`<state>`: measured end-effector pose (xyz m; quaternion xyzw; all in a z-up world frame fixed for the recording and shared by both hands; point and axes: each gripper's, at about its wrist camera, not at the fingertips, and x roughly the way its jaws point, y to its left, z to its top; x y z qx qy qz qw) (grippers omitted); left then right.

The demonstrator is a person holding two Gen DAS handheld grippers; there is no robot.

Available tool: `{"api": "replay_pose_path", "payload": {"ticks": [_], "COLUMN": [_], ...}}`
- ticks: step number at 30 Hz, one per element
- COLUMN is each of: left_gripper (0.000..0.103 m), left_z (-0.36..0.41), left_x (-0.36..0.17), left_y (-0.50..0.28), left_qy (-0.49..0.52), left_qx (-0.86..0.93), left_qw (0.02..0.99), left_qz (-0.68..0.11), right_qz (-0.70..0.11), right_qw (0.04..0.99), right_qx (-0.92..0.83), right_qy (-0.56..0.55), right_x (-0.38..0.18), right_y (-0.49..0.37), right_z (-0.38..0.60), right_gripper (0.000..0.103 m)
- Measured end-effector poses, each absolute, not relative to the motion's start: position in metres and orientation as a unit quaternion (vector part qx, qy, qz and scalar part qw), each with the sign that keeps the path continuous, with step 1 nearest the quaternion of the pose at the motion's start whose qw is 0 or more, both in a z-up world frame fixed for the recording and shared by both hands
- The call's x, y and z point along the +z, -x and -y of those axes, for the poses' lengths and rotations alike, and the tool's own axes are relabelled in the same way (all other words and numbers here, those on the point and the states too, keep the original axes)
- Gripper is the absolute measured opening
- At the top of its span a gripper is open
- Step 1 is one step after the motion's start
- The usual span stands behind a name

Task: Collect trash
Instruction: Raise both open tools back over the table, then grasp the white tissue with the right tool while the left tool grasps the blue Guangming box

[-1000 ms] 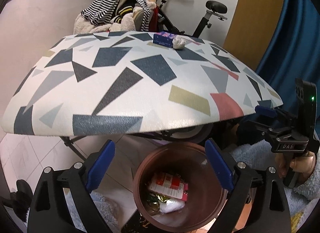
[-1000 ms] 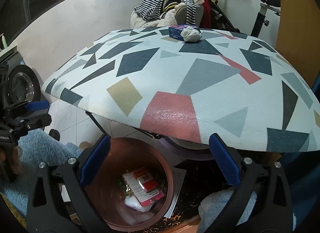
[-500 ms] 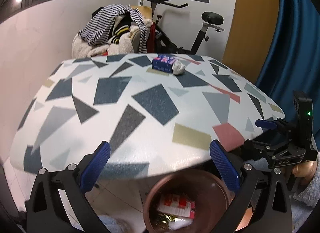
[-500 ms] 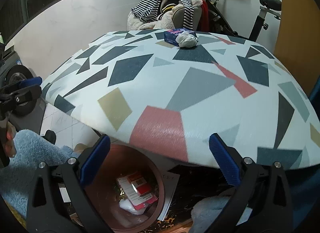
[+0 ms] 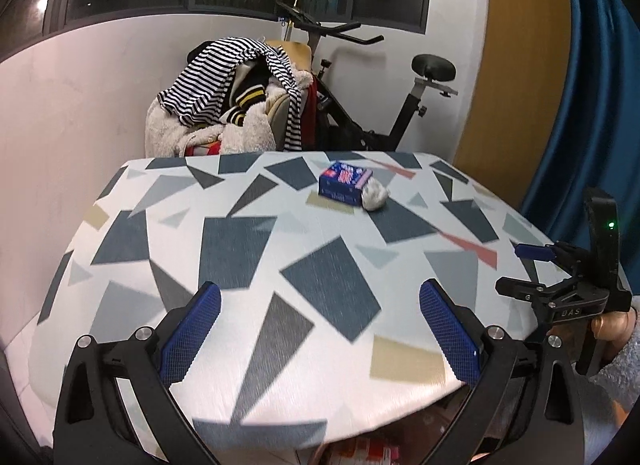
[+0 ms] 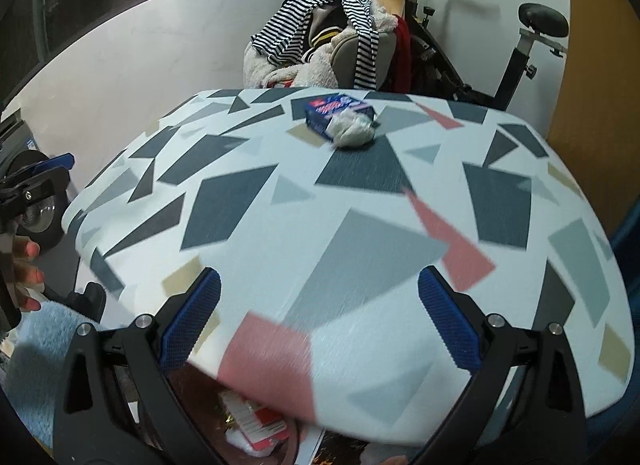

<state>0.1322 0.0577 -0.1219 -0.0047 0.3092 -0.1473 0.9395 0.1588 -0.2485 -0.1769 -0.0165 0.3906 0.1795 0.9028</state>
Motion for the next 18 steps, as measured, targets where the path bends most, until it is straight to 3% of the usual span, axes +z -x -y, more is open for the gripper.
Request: {"api": "replay_pose_path", "payload": {"ticks": [18], "left_gripper": [0.097], "left_z": [-0.059], "left_x": [-0.136], "left_y": [-0.233], "left_qy": [0.004], "left_qx": [-0.164], "left_qw": [0.932], "left_qz": [-0.324], "right_qz": [-0.405], "right_qw": [0.897], "right_qx": [0.169], "right_qy": [0.05], "right_x": [-0.176], "right_y": [-0.301], "right_z": [0.254], "right_gripper": [0.097]}}
